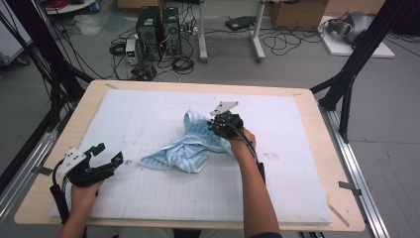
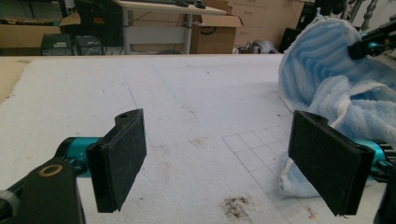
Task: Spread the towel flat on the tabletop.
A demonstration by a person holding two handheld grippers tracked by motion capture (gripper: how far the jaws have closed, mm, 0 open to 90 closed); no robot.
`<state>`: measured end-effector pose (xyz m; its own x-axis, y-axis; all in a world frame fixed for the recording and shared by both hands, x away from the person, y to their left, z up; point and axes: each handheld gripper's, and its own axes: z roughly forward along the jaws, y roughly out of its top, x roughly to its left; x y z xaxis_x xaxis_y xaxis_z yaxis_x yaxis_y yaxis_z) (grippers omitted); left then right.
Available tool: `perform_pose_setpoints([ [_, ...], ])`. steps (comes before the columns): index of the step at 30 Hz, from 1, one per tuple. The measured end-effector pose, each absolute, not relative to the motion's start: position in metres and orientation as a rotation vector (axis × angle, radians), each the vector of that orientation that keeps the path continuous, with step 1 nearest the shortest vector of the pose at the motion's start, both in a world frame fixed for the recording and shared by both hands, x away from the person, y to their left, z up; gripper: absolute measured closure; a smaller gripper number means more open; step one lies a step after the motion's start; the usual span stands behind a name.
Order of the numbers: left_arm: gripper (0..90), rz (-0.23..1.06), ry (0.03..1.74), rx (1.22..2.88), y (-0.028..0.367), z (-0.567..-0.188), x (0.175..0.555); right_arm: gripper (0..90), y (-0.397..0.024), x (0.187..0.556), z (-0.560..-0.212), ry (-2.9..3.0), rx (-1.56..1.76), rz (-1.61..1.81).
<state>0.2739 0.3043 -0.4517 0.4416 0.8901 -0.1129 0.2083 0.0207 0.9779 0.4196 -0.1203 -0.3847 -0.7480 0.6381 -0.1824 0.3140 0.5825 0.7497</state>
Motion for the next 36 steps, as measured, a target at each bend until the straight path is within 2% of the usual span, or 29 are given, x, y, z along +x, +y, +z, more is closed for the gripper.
perform_pose_setpoints([
  [5,19.7,0.702,1.024,1.49,0.304,-0.452,0.274,81.5,-0.131,0.438,-0.387,2.295,0.901,0.938],
  [7,19.7,0.7,1.026,1.49,0.304,-0.452,0.275,71.7,-0.137,0.444,-0.387,2.217,0.99,0.9],
  [9,19.7,0.695,1.024,1.493,0.304,-0.452,0.275,57.5,-0.146,0.447,-0.387,2.171,1.096,0.958],
  [10,19.7,0.695,1.021,1.499,0.304,-0.451,0.275,57.5,-0.146,0.447,-0.387,2.171,1.096,0.958],
  [11,21.2,0.692,1.02,1.508,0.303,-0.451,0.276,46.7,-0.149,0.444,-0.385,2.17,1.099,0.965],
  [12,21.2,0.684,1.014,1.513,0.303,-0.451,0.276,46.7,-0.149,0.444,-0.385,2.17,1.099,0.965],
  [13,32.8,0.662,0.993,1.531,0.303,-0.451,0.277,44.6,-0.154,0.44,-0.38,2.151,1.11,1.015],
  [22,25.4,0.602,0.949,1.609,0.291,-0.436,0.285,42.7,-0.179,0.399,-0.367,2.136,1.006,1.115],
  [27,22.1,0.534,0.867,1.657,0.266,-0.419,0.298,38.7,-0.206,0.366,-0.374,2.132,1.007,1.148],
  [29,20.8,0.511,0.84,1.665,0.256,-0.413,0.304,33.6,-0.221,0.348,-0.376,2.119,1.023,1.189],
  [36,22.2,0.5,0.721,1.761,0.212,-0.397,0.323,27.1,-0.247,0.32,-0.387,2.124,1.051,1.17],
])
